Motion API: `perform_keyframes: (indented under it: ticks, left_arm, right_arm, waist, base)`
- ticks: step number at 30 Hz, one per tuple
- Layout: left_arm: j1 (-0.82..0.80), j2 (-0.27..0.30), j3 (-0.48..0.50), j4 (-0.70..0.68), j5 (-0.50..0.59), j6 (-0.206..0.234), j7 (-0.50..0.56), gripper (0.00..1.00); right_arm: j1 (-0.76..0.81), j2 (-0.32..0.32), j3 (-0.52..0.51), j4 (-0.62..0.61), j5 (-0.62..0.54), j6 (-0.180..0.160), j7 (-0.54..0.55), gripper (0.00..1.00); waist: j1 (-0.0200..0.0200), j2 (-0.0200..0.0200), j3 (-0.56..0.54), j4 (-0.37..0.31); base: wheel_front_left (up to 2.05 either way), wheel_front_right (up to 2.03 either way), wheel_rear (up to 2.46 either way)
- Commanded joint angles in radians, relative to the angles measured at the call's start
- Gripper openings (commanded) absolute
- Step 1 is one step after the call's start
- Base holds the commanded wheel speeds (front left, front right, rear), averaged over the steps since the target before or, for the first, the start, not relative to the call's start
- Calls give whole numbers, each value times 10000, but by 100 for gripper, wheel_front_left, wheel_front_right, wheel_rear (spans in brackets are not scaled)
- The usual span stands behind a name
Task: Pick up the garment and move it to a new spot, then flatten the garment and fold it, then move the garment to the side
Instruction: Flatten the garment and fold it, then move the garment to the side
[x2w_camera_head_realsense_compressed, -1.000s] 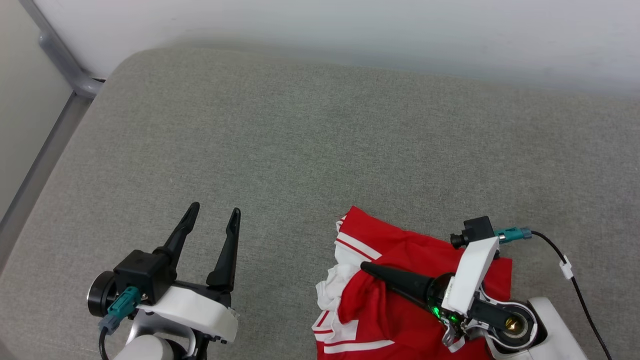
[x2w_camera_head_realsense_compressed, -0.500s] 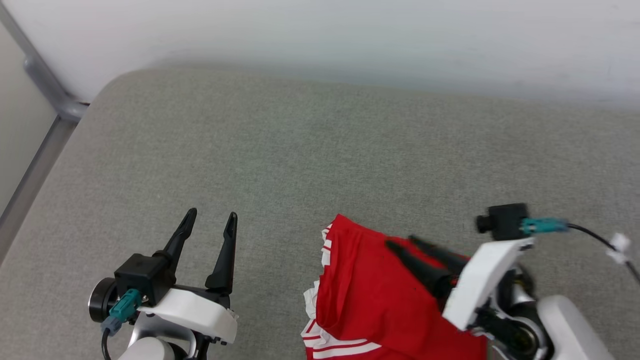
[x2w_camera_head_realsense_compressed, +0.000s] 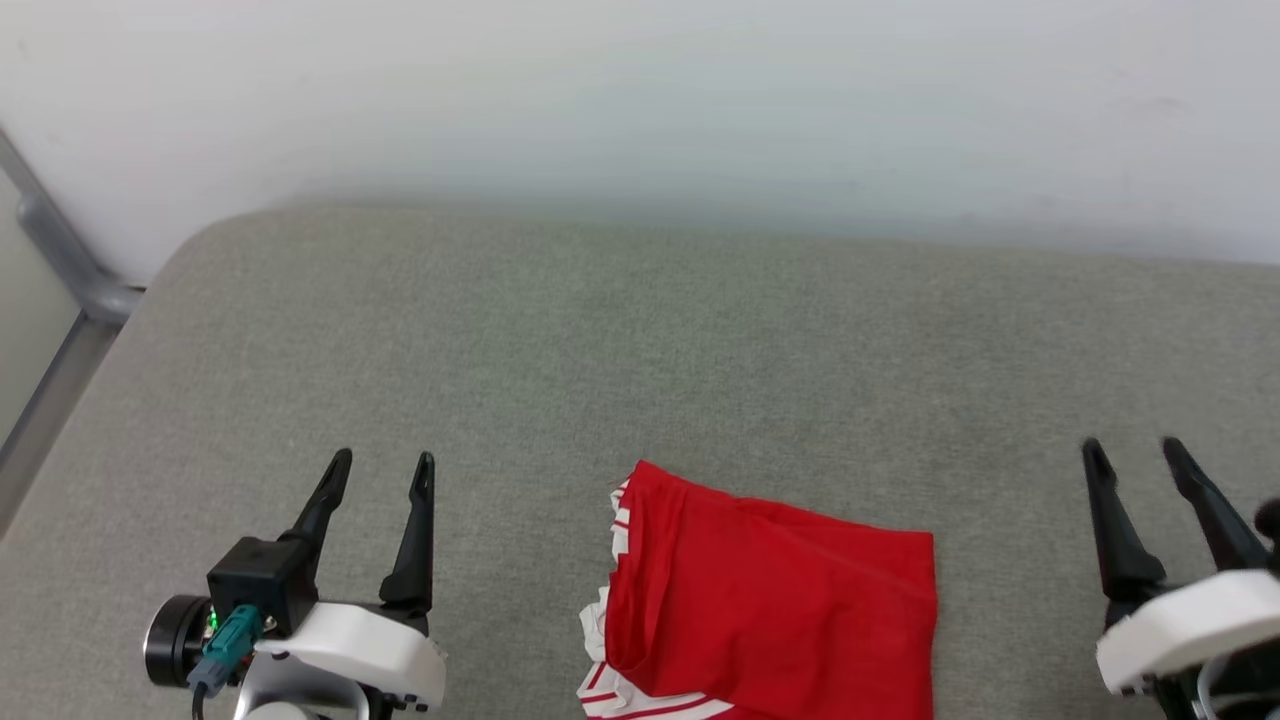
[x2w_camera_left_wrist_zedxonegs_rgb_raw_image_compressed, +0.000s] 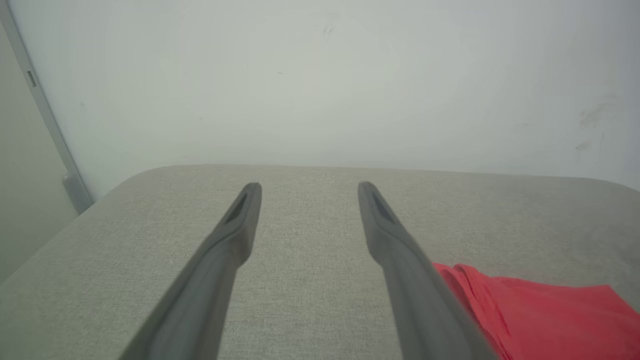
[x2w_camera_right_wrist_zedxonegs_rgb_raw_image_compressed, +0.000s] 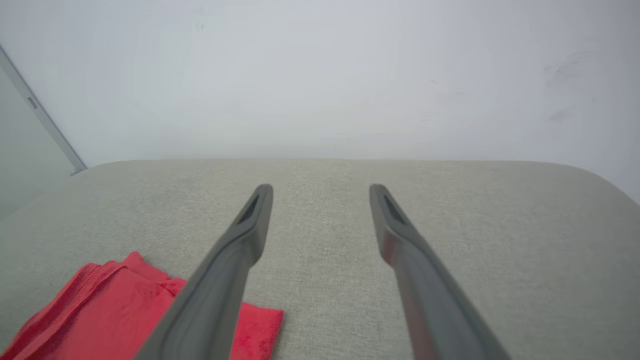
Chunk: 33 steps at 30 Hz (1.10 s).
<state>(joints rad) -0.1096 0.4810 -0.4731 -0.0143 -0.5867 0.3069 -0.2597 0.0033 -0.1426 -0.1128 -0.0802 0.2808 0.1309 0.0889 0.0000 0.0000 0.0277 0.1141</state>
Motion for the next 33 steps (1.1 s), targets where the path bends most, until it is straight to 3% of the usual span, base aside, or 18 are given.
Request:
perform_keyframes:
  ticks: [1, 8, 20, 26, 33]
  left_arm:
    - [133, 22, 38, 10, 47, 22, -45, 100]
    - [568, 51, 58, 171, 250, -29, -63, 100]
    - [934, -132, 314, 276, 407, -240, -71, 100]
    - [732, -309, 440, 267, 551, -380, -63, 100]
    - [539, -453, 567, 107, 774, -598, -64, 100]
  right_arm:
    - [237, 117, -105, -122, -166, -5, -154, 100]
    - [1215, 504, -378, -793, -1102, -5, -876, 100]
    - [1973, 809, -271, -1128, -902, -5, -541, 100]
    - [1942, 826, -681, -918, -289, -5, 9, 100]
    - [1532, 171, -1327, 111, 1260, -5, 1184, 100]
  waist:
    - [0, 0, -175, -137]
    - [0, 0, -539, -425]
    - [0, 0, -727, -590]
    - [0, 0, -594, -471]
    - [0, 0, -134, -201]
  base:
    - [0, 0, 0]
    - [0, 0, 0]
    - [0, 0, 0]
    - [0, 0, 0]
    - [0, 0, 0]
